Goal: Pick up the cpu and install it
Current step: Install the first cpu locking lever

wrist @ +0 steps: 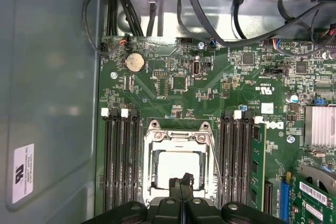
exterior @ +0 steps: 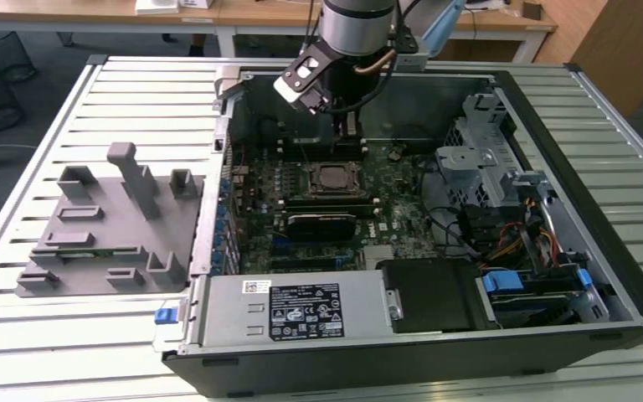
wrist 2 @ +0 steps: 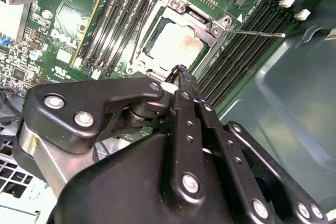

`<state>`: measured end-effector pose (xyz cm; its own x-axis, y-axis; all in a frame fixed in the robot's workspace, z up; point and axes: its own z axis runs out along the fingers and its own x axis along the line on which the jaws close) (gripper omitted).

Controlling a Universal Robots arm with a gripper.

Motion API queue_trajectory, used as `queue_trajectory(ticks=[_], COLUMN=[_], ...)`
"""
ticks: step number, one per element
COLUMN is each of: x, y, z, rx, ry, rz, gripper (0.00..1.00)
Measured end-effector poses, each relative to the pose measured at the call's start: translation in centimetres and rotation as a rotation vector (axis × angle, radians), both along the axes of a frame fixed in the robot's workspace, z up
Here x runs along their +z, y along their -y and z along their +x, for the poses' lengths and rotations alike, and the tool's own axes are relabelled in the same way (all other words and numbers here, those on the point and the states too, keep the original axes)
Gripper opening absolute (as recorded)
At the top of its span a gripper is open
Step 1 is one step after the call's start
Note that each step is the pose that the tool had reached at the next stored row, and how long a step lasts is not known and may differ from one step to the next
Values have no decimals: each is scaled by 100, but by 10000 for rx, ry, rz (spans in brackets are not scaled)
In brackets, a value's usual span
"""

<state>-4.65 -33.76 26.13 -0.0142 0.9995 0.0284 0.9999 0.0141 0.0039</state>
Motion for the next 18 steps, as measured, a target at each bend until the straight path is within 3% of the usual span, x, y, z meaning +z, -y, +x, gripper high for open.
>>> queue_trajectory(ticks=[3, 12, 18], x=[3, -2, -9], y=[0, 0, 0], z=[-1, -2, -2], rx=[213, 1815, 2893], ry=[2, -3, 2], rz=[-5, -102, -107], gripper=[11, 11, 11])
